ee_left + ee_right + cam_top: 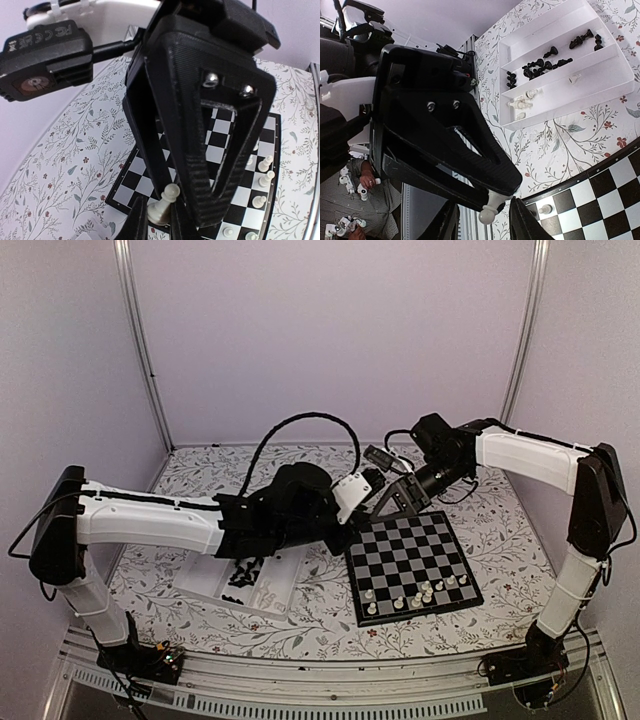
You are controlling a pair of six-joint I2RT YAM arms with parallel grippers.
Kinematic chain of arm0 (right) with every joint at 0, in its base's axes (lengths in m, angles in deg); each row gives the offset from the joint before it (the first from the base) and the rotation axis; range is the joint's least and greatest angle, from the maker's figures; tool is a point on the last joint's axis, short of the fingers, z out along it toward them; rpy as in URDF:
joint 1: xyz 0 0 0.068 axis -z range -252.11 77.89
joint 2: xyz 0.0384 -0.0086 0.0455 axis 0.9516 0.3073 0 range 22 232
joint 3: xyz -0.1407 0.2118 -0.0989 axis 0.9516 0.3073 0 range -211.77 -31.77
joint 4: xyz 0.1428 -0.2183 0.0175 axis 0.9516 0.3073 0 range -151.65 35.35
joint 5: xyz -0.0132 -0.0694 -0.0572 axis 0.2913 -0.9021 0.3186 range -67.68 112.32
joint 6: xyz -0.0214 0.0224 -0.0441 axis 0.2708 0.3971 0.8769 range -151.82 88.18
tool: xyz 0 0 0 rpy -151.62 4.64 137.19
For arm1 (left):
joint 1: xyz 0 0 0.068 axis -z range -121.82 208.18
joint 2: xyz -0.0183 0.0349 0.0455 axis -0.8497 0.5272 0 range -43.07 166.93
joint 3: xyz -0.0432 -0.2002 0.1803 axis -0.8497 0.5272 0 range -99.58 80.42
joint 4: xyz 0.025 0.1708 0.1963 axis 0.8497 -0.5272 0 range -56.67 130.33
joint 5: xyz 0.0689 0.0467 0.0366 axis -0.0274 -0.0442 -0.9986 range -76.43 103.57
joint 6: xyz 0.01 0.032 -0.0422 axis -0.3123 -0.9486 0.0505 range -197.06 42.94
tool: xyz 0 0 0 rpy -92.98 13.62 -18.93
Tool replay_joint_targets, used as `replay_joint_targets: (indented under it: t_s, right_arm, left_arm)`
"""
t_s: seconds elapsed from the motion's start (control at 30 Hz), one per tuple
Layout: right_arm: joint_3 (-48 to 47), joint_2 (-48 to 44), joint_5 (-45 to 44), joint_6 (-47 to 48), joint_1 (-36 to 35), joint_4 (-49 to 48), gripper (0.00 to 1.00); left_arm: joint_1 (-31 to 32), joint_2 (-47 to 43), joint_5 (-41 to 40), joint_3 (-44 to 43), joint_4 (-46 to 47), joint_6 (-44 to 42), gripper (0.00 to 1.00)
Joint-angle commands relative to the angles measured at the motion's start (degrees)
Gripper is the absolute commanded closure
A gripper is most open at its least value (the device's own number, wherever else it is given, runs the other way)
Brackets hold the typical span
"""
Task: Set up the chess pieces on the board
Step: Place the chess piece on the chessboard.
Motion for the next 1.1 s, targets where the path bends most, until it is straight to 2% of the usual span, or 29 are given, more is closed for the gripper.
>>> replay_joint_targets:
  t_s: [0.0, 0.33, 0.5, 1.07]
  right_arm:
    - [-2.5, 0.5, 1.8, -0.2, 0.5, -1.4, 0.64]
    - [-3.1, 1.4, 3.1, -0.4, 1.0, -1.3, 0.65]
    - [-3.1, 1.0, 2.9, -0.4, 3.1, -1.0, 0.6]
    - [-1.3, 1.8, 3.8, 0.7, 1.9, 0.1, 0.58]
  left_arm:
    - [1.1, 0.3, 3.8, -0.5, 0.0, -1.3, 1.0]
    - [1.1, -0.2, 6.7, 0.6, 0.2, -2.9, 1.0]
    - [1.1, -1.4, 4.0, 1.8, 0.3, -2.8, 1.0]
    - [1.0, -0.8, -1.6, 1.6, 2.2, -2.6, 1.0]
